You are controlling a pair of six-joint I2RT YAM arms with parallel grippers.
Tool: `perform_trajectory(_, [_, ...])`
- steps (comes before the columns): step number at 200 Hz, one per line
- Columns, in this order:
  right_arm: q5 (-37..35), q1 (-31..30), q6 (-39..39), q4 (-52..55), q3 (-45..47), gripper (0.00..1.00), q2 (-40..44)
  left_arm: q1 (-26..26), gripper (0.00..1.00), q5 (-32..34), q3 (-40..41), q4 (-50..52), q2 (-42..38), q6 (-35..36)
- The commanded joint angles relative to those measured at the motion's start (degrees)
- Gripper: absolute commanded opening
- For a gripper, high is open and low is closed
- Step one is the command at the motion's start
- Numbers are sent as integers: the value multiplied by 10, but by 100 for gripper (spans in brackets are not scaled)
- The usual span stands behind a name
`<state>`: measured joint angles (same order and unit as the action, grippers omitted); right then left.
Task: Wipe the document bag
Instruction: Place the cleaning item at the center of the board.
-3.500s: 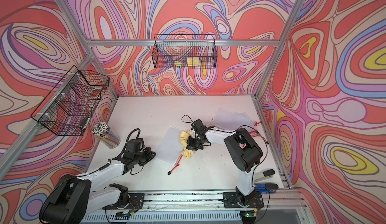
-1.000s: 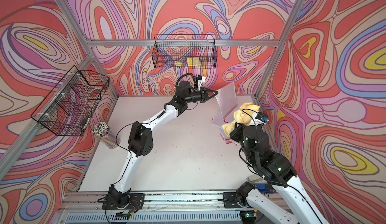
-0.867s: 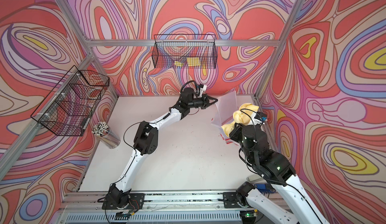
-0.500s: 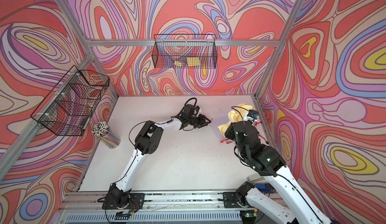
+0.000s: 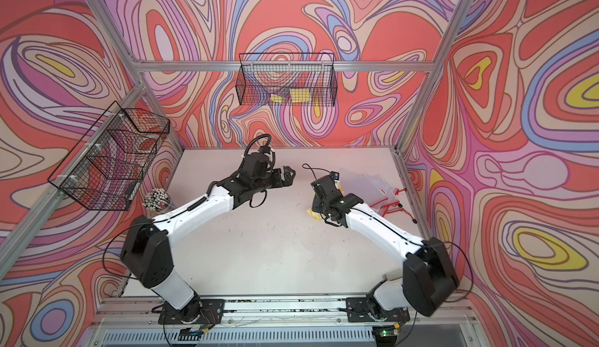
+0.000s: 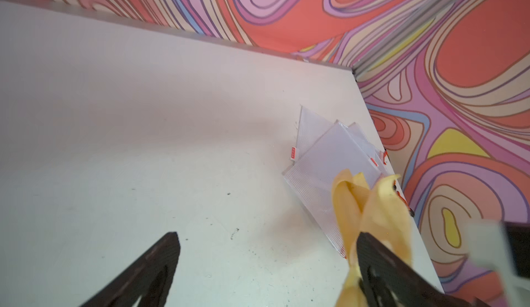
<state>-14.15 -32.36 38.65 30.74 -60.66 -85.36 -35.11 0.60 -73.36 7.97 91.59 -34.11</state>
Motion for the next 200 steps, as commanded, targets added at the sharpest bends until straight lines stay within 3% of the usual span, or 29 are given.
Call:
perform_trajectory(1, [40,1,-20,-63,-48,0,-104,12,99,106,75,50,-88,36])
perform_trajectory(19, [62,1,-18,-78,-88,0,-192,16,99,121,109,74,-161,50])
perform_trajectory(39, [64,1,-6,-95,-105,0,-233,22,99,169,123,143,-222,67])
perform_trajectory(43, [61,1,-4,-98,-105,4,-233,24,99,179,126,155,-233,68])
perform_trajectory(63, [48,1,0,-100,-104,35,-226,57,99,191,151,189,-288,72])
perform_trajectory(65, [49,1,-1,-97,-106,57,-225,64,99,187,153,191,-294,73])
perform_trajectory(66, [49,1,-1,-96,-106,63,-224,68,99,184,154,192,-296,73])
perform_trajectory(70, [48,1,-2,-91,-109,78,-221,81,99,173,159,196,-304,73])
perform_trajectory(73, [51,1,-3,-86,-112,94,-220,91,99,165,162,199,-311,72])
perform_trajectory(76, [51,1,-4,-81,-114,98,-218,103,99,156,164,202,-317,72])
perform_trajectory(97, [54,1,-9,-67,-113,98,-179,174,99,133,166,226,-347,78])
perform_trajectory(113, [49,1,-16,-65,-101,98,-123,204,99,174,153,252,-350,96])
perform_trajectory(132, [39,1,-31,-61,-87,98,-61,219,99,221,141,271,-347,103])
perform_trajectory(155, [-5,1,-52,-59,-63,98,18,237,99,227,167,240,-360,106])
perform_trajectory(200, [-104,5,-68,-118,65,98,161,243,99,284,235,174,-376,118])
